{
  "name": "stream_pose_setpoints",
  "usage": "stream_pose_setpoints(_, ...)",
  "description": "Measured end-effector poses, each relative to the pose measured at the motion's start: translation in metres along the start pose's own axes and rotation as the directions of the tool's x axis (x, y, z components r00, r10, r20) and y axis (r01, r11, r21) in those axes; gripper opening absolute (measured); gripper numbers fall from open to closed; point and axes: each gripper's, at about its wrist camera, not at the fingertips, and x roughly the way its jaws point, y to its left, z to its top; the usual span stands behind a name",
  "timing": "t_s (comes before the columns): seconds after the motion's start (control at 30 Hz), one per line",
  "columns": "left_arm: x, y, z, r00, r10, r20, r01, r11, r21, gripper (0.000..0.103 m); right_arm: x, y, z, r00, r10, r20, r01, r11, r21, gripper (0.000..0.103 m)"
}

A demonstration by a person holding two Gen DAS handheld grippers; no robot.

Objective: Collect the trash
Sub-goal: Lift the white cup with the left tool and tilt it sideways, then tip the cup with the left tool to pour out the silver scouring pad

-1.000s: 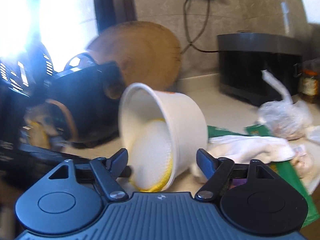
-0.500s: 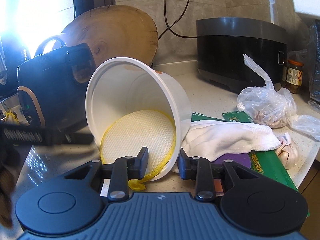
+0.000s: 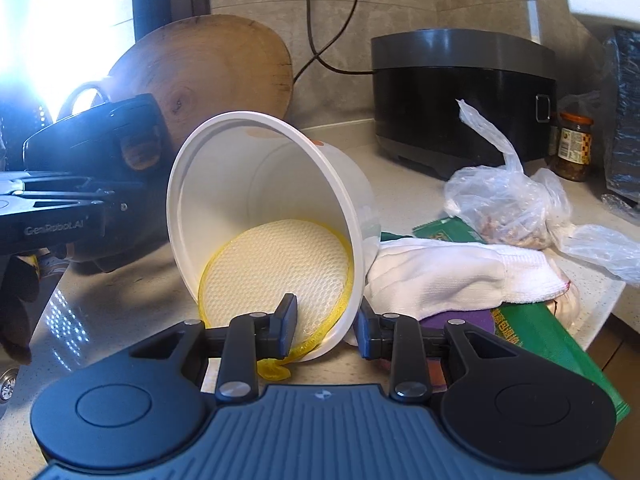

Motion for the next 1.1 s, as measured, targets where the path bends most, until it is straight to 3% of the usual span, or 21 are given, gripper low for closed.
stream_pose_setpoints(0.17,-0.004,0.012,-0.004,0.995,-0.091,0.029,0.092,0.995,-0.042,0.025,0.001,-0.009,-0.002,1.0,0.031,-0.003,-0.031,0.999,0.018,0.03)
stream_pose_setpoints(0.3,-0.014,0.018,-0.01,0.979,-0.185,0.08,0.187,0.982,-0.018,0.026,0.004,-0.006,-0.002,1.0,0.03,0.002,-0.03,1.0,0.004,0.03)
stream_pose_setpoints(0.43,-0.004,0.002,-0.008,0.988,-0.152,0.039,0.148,0.986,0.074,0.027,0.005,-0.004,-0.003,0.999,0.033,0.001,-0.033,0.999,-0.008,0.03)
stream_pose_setpoints(0.53,0.018,-0.006,-0.001,0.996,-0.089,-0.007,0.089,0.994,0.059,0.033,0.004,-0.005,-0.003,0.999,0.043,-0.005,-0.043,0.999,-0.017,0.03)
stream_pose_setpoints(0.77,0.059,-0.017,0.005,0.987,-0.147,-0.06,0.146,0.989,-0.02,0.027,0.0,-0.005,-0.003,0.999,0.04,0.0,-0.04,0.999,-0.029,0.03)
stream_pose_setpoints(0.83,0.057,-0.02,0.006,0.991,-0.097,-0.096,0.092,0.994,-0.058,0.012,-0.009,0.003,-0.007,0.999,0.001,0.036,0.002,0.997,-0.081,0.034)
stream_pose_setpoints(0.93,0.042,-0.025,0.002,0.992,-0.028,-0.121,0.018,0.996,-0.082,0.012,-0.025,0.022,-0.016,0.993,-0.061,0.101,0.079,0.979,-0.186,0.046)
stream_pose_setpoints(1.0,0.029,-0.029,0.0,0.991,0.063,-0.115,-0.071,0.995,-0.074,0.012,-0.035,0.032,-0.023,0.988,-0.078,0.136,0.108,0.968,-0.227,0.048)
stream_pose_setpoints(1.1,0.017,-0.03,0.002,0.981,0.152,-0.123,-0.165,0.981,-0.104,0.013,-0.049,0.049,-0.03,0.988,-0.008,0.154,0.053,0.956,-0.29,0.048)
